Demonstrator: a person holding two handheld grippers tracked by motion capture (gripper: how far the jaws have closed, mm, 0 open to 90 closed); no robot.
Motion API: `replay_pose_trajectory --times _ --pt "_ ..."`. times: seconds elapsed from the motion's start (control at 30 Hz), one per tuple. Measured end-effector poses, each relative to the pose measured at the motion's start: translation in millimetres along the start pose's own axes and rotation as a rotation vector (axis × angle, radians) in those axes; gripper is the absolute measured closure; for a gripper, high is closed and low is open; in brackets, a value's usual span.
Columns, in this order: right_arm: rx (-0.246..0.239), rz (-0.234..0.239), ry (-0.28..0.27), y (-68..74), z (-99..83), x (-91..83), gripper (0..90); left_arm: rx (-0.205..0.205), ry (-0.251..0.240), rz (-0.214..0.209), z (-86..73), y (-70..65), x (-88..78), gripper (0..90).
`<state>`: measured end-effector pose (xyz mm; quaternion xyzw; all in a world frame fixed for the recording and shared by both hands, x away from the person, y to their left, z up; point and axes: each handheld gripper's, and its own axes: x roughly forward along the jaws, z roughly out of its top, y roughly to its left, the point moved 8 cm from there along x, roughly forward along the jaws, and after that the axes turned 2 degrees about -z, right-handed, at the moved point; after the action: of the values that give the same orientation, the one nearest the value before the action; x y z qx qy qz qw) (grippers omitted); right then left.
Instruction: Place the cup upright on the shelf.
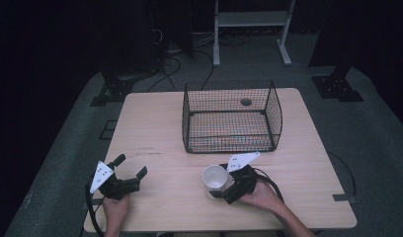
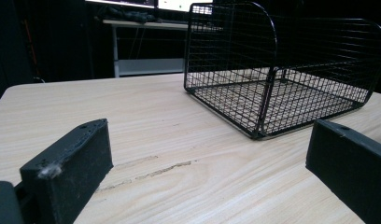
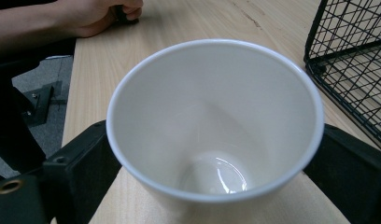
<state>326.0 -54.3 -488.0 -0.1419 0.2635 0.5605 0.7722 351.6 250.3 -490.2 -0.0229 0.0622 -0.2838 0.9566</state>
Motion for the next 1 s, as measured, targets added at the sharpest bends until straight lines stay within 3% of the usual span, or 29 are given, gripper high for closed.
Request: replay_pose_trajectory --times 0.2,0.37,0.63,1.0 --pt "-0.007 0.016 -0.010 0.6 1.6 -2.3 17.0 -0.001 -0.002 -0.002 0.2 -0.2 -0.4 0.0" --pt "-0.032 0.004 0.003 -0.5 5.2 -5.8 18.9 -0.001 -0.001 -0.002 0.1 -0.3 -0.3 0.0" --pt "-0.031 0.035 0.002 -3.8 18.3 -9.9 19.1 -0.001 -0.002 -0.003 0.2 -0.2 -0.4 0.0" --pt "-0.003 0.054 -0.006 -16.8 35.7 -20.5 19.1 -0.004 0.000 -0.003 0.0 -0.1 -0.3 0.0"
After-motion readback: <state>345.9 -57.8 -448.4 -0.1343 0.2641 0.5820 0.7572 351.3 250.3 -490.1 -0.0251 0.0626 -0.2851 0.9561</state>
